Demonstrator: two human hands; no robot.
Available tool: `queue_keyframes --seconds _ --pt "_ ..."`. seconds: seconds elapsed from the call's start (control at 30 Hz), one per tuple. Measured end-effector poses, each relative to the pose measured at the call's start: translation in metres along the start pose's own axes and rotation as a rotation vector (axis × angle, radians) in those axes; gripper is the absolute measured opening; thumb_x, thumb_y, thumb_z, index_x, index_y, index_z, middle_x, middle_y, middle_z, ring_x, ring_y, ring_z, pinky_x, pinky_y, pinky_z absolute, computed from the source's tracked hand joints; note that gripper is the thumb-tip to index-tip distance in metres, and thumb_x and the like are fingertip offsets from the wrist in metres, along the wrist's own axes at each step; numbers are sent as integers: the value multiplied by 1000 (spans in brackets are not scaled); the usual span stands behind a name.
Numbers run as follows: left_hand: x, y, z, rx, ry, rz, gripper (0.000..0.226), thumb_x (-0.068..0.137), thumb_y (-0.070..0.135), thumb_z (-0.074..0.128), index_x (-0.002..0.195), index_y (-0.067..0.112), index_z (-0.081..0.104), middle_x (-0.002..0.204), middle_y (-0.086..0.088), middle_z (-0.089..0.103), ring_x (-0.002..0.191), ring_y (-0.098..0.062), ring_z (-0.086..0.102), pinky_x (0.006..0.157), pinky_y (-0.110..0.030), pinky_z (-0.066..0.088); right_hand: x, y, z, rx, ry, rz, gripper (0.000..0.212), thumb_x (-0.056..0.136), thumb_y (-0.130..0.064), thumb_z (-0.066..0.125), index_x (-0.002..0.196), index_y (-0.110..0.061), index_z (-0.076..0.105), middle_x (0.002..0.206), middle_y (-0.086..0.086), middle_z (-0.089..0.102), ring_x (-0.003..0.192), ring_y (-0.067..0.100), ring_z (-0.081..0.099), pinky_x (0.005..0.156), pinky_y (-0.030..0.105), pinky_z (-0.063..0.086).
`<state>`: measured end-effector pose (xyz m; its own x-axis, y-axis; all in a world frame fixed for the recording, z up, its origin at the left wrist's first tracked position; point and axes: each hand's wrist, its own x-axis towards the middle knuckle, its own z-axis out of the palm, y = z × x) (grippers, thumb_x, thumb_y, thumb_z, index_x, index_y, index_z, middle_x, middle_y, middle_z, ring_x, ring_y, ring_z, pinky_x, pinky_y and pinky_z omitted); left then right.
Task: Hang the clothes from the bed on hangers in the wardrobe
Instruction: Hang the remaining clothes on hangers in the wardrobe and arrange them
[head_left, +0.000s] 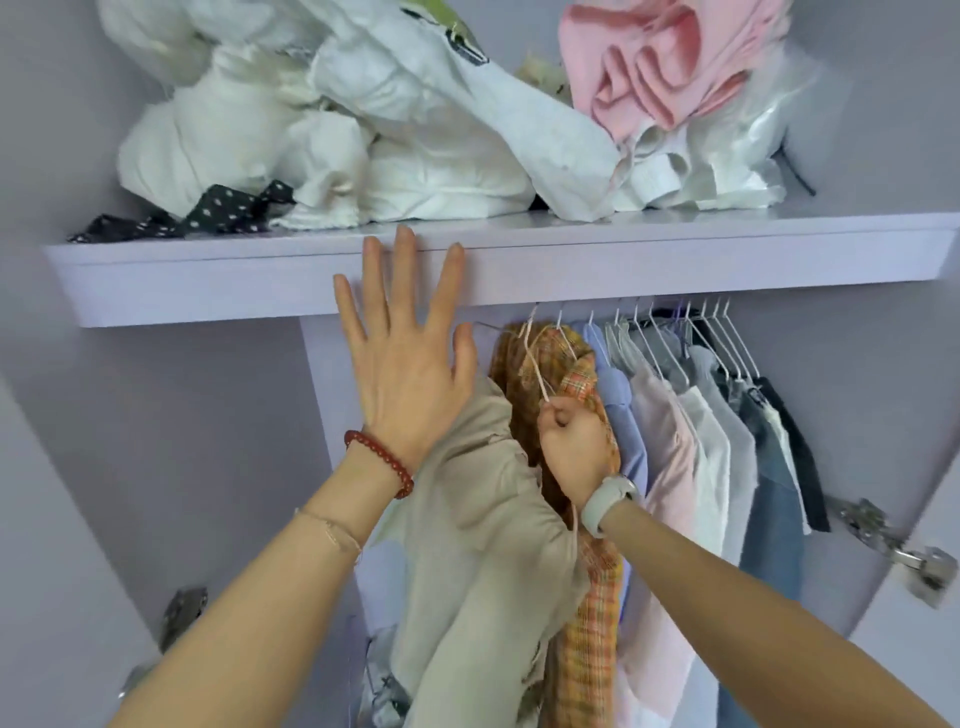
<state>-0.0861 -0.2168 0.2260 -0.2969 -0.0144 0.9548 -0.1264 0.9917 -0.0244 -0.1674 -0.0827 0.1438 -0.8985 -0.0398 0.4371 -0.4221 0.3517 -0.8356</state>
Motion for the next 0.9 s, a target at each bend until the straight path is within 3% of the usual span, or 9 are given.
queue_keyframes --seconds 0.07,0.17,0.23,0.33,0.5,0.6,0.67,0.77,0.9 --pt "2 -6 15 91 -55 -2 61 90 33 44 145 18 24 151 -22 18 138 -42 11 110 -58 5 20 -5 11 72 60 30 22 83 -2 46 69 0 63 63 19 61 62 33 53 60 37 43" --pt "0 -10 29 206 -68 7 67 90 44 42 147 17 19 150 -23 17 137 -43 10 109 -59 4 53 -7 24 90 49 50 33 82 -5 43 53 -18 52 54 10 50 57 29 44 57 29 31" --pt "1 -11 30 240 -68 11 68 91 47 41 147 17 17 150 -24 18 137 -43 9 108 -60 5 71 0 30 57 4 122 28 85 -2 45 69 -10 66 72 20 60 70 34 52 62 26 32" --pt "1 -12 30 264 -78 13 68 91 48 41 147 17 17 150 -24 18 137 -43 7 108 -59 6 75 21 35 2 -64 183 23 86 -1 45 85 3 68 90 23 66 75 33 52 63 24 32" --pt "2 -12 28 291 -119 13 70 90 47 44 147 17 18 150 -25 18 136 -43 6 108 -59 4 60 38 30 -22 -137 197 22 90 -7 45 94 -5 66 94 19 65 91 35 57 67 25 34" --pt "2 -8 21 255 -138 -1 72 86 41 49 147 17 19 151 -25 16 138 -44 7 108 -60 7 51 39 11 -116 -233 79 19 89 -16 43 99 -14 59 88 16 62 86 36 58 71 33 45" --pt "-1 0 15 156 -118 -51 69 84 34 50 146 18 22 151 -23 15 139 -41 7 109 -60 6 40 39 -6 -179 -225 -31 31 88 -17 45 117 -14 55 95 14 62 92 34 57 78 35 47" --pt "-25 19 14 -30 -86 -74 61 84 28 48 142 21 29 151 -19 20 141 -35 10 111 -58 4 13 41 -35 -285 -69 -242 46 87 -22 40 130 -8 48 126 13 54 118 29 44 99 37 36" --pt "-80 56 30 -191 -215 -37 55 83 28 42 137 20 37 147 -15 33 138 -32 19 109 -59 9 -30 63 -81 -546 155 -464 47 87 -23 36 127 -4 51 131 19 50 121 32 41 104 45 34"
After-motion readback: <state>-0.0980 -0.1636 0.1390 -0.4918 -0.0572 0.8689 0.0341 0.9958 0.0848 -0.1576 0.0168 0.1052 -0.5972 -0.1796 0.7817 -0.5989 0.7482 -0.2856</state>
